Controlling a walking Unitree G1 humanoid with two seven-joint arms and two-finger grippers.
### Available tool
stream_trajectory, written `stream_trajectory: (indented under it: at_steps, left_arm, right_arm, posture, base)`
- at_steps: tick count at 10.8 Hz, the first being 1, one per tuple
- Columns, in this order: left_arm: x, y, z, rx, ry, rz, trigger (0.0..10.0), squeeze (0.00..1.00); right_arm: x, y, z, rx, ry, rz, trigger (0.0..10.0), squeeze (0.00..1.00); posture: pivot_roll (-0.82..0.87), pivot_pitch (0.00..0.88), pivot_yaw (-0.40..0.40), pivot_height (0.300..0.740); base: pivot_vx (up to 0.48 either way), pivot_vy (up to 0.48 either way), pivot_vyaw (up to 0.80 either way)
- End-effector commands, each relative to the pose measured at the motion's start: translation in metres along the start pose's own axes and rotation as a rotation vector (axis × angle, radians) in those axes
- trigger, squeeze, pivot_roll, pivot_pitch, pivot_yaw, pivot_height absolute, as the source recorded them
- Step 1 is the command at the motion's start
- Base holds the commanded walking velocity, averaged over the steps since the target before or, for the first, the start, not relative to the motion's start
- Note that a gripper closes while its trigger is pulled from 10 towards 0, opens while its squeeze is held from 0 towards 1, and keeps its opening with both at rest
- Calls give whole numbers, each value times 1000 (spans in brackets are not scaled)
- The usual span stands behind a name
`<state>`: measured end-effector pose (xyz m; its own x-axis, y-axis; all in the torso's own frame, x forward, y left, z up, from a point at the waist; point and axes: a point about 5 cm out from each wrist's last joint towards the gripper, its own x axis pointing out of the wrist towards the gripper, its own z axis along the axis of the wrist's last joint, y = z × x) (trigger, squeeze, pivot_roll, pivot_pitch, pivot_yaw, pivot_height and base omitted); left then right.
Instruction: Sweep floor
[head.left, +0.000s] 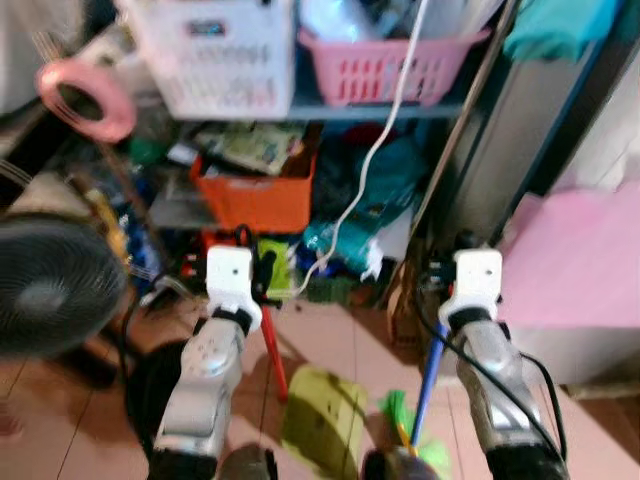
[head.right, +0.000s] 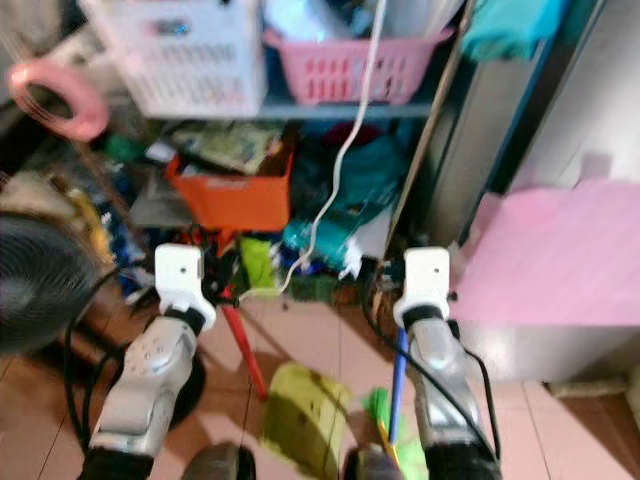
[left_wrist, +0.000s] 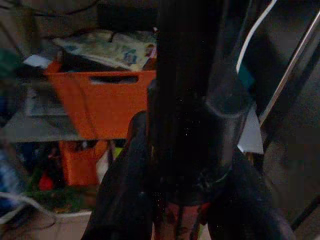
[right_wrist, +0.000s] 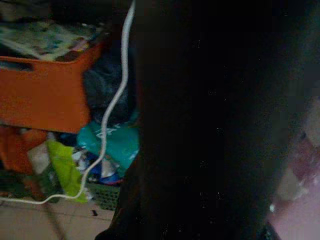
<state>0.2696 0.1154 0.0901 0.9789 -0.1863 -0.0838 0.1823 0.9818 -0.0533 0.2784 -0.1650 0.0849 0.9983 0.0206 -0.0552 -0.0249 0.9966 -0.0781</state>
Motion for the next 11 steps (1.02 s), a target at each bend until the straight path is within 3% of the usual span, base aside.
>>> stream_trajectory:
  at_steps: [1,4,7,11]
  left_arm:
    - [0,3,7,5,-34,6,10000,0]
    - [2,0,6,3,-31,0,10000,0]
    - [1,-2,14,-57,-97,4,10000,0]
    - [2,-2,11,-61,-78,9,10000,0]
  right_arm:
    - [-1,4,-4,40,12,8,10000,0]
    - [1,5,-5,32,12,17,10000,0]
    - [-1,6,-9,35,25,25,10000,0]
    - [4,9,-8,43,19,33,10000,0]
  posture:
    - [-18,0,68,740]
    - [-28,0,66,740]
    - [-30,0,51,740]
    - [-32,0,67,740]
  base:
    - [-401,0,0]
    - [-348,0,0]
    - [0,0,0]
    - [0,0,0]
